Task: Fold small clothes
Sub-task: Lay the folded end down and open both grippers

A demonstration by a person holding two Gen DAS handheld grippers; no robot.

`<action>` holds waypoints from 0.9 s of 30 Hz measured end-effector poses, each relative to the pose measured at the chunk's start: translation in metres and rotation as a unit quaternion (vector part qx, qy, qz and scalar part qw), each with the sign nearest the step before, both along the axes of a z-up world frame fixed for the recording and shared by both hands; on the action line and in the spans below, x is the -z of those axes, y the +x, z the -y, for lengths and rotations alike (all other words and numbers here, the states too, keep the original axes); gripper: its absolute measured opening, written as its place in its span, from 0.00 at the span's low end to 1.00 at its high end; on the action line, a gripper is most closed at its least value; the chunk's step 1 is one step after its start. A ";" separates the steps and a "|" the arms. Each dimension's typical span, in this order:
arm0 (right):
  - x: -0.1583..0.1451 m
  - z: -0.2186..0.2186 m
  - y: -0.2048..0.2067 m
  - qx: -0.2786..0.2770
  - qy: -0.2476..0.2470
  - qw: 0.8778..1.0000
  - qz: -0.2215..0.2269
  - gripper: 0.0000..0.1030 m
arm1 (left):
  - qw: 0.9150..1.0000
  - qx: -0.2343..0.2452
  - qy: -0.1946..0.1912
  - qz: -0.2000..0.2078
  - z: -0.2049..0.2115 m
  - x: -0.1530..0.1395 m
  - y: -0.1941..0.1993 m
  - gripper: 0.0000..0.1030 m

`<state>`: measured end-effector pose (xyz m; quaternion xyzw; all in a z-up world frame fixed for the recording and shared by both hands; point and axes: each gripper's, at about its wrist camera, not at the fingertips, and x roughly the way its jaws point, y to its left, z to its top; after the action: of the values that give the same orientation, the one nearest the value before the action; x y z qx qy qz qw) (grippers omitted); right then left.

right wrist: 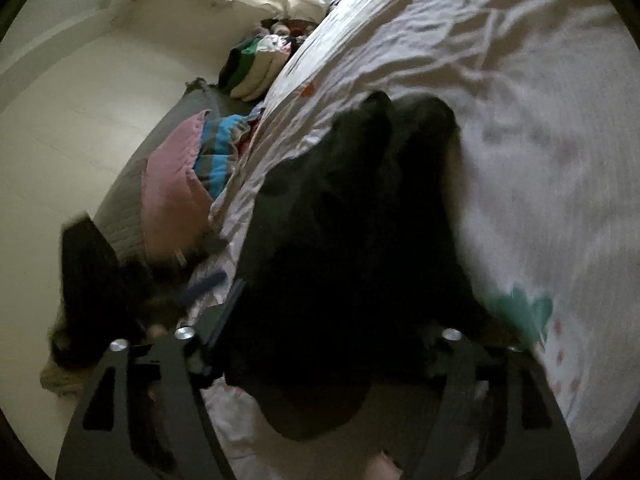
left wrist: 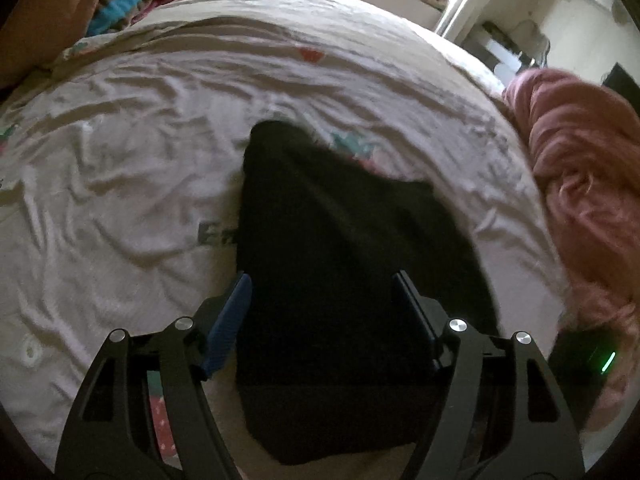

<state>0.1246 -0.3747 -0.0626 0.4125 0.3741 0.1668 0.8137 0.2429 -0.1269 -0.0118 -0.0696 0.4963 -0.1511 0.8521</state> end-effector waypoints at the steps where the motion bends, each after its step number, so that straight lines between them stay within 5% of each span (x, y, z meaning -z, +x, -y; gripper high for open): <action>1: -0.003 0.005 0.004 -0.003 0.009 1.000 -0.001 0.71 | 1.000 0.004 0.005 -0.002 0.000 0.005 -0.003 0.62; 4: -0.009 0.021 0.024 -0.017 0.026 0.999 -0.017 0.72 | 1.000 0.008 0.013 -0.003 -0.002 0.016 -0.009 0.62; 11: -0.016 0.015 0.084 -0.077 -0.070 0.993 -0.060 0.66 | 1.000 0.013 0.022 0.009 -0.004 0.021 -0.018 0.63; 14: -0.019 0.003 0.095 -0.095 -0.140 0.983 -0.066 0.48 | 1.000 0.013 0.019 0.008 -0.007 0.022 -0.020 0.63; 16: -0.026 -0.007 0.093 -0.098 -0.191 0.975 -0.053 0.27 | 1.000 0.010 0.017 0.009 -0.009 0.021 -0.021 0.63; 19: -0.053 -0.021 0.090 -0.113 -0.239 0.964 0.008 0.21 | 0.999 0.008 0.023 0.020 -0.010 0.016 -0.024 0.63; 23: -0.086 -0.035 0.089 -0.129 -0.240 0.957 0.103 0.20 | 0.999 0.002 0.036 0.039 -0.010 0.010 -0.027 0.63; 27: -0.044 -0.017 0.110 -0.114 -0.236 0.964 0.040 0.20 | 0.999 0.006 0.044 0.029 -0.009 0.015 -0.025 0.63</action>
<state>0.2350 -0.3573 -0.0187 0.1565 0.4149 0.1821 0.8776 0.2182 -0.1184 -0.0269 -0.0245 0.4781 -0.1366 0.8673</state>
